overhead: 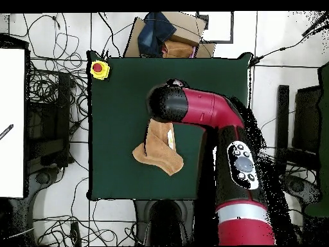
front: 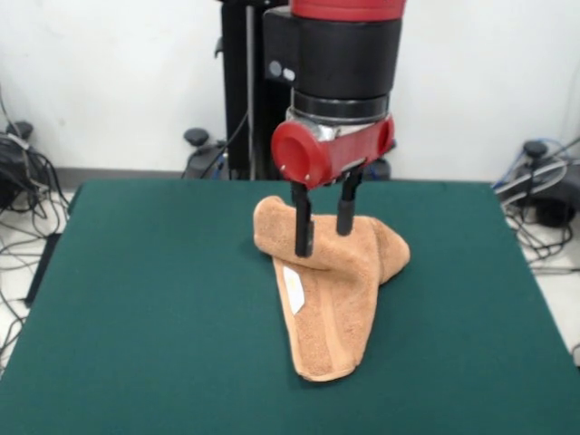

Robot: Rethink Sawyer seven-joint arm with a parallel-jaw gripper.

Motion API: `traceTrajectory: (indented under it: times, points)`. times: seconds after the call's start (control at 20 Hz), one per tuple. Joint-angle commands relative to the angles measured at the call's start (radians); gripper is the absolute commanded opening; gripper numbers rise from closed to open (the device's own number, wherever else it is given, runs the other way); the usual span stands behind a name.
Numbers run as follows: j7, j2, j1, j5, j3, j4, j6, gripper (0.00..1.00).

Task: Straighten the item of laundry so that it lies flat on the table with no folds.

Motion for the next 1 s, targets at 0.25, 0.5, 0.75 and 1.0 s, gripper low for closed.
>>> traceTrajectory:
  times: [0.25, 0.5, 0.75, 1.0]
  points:
    - [-0.032, 0.092, -0.033, -0.087, 0.097, -0.075, 0.123, 1.00]
    - [-0.031, 0.114, -0.036, -0.102, 0.106, -0.104, 0.138, 1.00]
    - [-0.022, 0.138, -0.040, -0.116, 0.115, -0.129, 0.126, 1.00]
    - [0.011, 0.155, -0.031, -0.112, 0.121, -0.145, 0.100, 1.00]
